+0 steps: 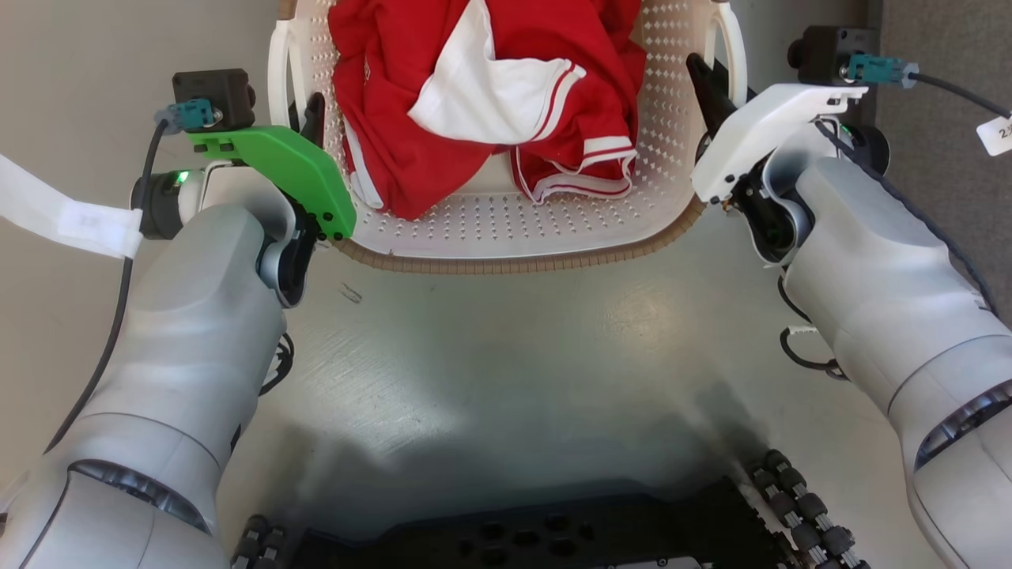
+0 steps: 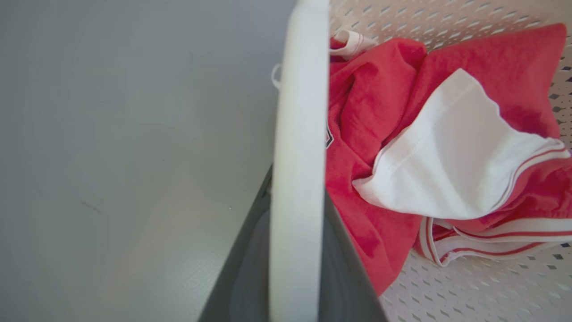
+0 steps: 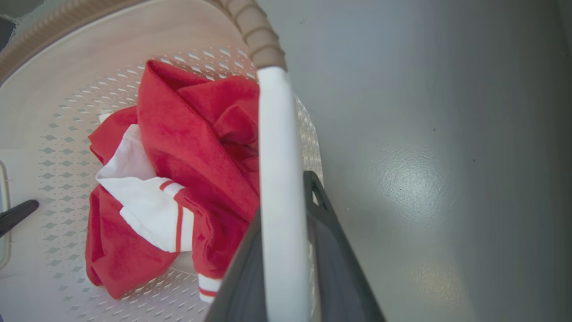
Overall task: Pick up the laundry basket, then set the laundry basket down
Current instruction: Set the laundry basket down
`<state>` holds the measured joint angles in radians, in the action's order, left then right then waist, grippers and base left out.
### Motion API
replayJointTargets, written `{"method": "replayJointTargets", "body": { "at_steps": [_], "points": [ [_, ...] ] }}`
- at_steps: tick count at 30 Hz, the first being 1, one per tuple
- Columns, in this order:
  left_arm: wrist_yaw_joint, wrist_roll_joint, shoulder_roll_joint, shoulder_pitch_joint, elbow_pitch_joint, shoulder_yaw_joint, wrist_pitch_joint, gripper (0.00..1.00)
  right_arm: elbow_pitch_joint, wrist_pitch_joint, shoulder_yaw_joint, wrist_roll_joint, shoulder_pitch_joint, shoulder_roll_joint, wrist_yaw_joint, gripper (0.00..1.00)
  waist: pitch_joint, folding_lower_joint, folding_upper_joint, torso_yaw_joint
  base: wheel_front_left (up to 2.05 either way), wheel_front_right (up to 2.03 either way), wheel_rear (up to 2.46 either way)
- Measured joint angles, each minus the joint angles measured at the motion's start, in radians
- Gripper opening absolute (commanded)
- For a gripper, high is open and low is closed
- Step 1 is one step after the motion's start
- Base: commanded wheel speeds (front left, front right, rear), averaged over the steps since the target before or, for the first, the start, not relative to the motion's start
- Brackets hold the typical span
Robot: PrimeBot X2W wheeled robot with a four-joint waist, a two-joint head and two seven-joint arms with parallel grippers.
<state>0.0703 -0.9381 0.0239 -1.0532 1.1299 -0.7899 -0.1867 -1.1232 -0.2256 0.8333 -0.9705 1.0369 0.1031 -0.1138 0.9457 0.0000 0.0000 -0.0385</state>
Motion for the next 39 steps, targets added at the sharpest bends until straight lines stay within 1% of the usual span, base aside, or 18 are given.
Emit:
{"method": "replayJointTargets", "body": {
  "at_steps": [13, 14, 15, 16, 17, 19, 26, 39],
  "points": [
    [0.000, 0.000, 0.000, -0.003, 0.014, -0.019, -0.010, 0.00, -0.005, -0.009, 0.004, -0.001, 0.001, -0.001, 0.000, 0.01, 0.009, 0.0000, 0.0000, -0.003, 0.00, 0.00, 0.00],
    [0.001, -0.001, 0.000, -0.003, 0.016, -0.020, -0.011, 0.00, -0.005, -0.011, 0.004, -0.001, 0.001, -0.002, 0.000, 0.28, 0.008, 0.0000, 0.0000, -0.004, 0.00, 0.00, 0.00],
    [0.001, -0.001, 0.000, -0.003, 0.017, -0.020, -0.014, 0.00, -0.005, -0.012, 0.003, -0.002, 0.001, -0.002, 0.000, 0.46, 0.008, 0.0000, 0.0000, -0.005, 0.00, 0.00, 0.00],
    [0.001, -0.004, 0.000, -0.003, 0.018, -0.021, -0.014, 0.11, -0.005, -0.012, 0.003, -0.002, 0.001, -0.002, -0.001, 0.82, 0.007, 0.0000, 0.0000, -0.005, 0.00, 0.00, 0.00],
    [0.002, -0.011, 0.000, -0.003, 0.019, -0.022, -0.014, 1.00, -0.005, -0.013, 0.003, -0.006, 0.002, -0.003, -0.009, 1.00, 0.006, 0.0000, 0.0000, -0.006, 0.00, 0.00, 0.00],
    [0.010, -0.019, 0.000, -0.003, 0.019, -0.022, -0.014, 1.00, -0.005, -0.015, 0.003, -0.006, 0.005, -0.006, -0.009, 1.00, 0.004, 0.0000, 0.0000, -0.007, 0.00, 0.00, 0.00],
    [0.017, -0.026, -0.002, -0.003, 0.022, -0.030, -0.014, 1.00, -0.017, -0.021, 0.003, -0.007, 0.012, -0.009, -0.009, 1.00, -0.004, 0.0000, 0.0000, -0.008, 0.00, 0.00, 0.00],
    [0.018, -0.027, -0.002, 0.004, 0.063, -0.047, -0.026, 1.00, -0.045, -0.021, 0.002, -0.016, -0.002, -0.011, -0.009, 1.00, -0.061, 0.0000, 0.0000, -0.008, 0.00, 0.00, 0.00]
  ]
}}
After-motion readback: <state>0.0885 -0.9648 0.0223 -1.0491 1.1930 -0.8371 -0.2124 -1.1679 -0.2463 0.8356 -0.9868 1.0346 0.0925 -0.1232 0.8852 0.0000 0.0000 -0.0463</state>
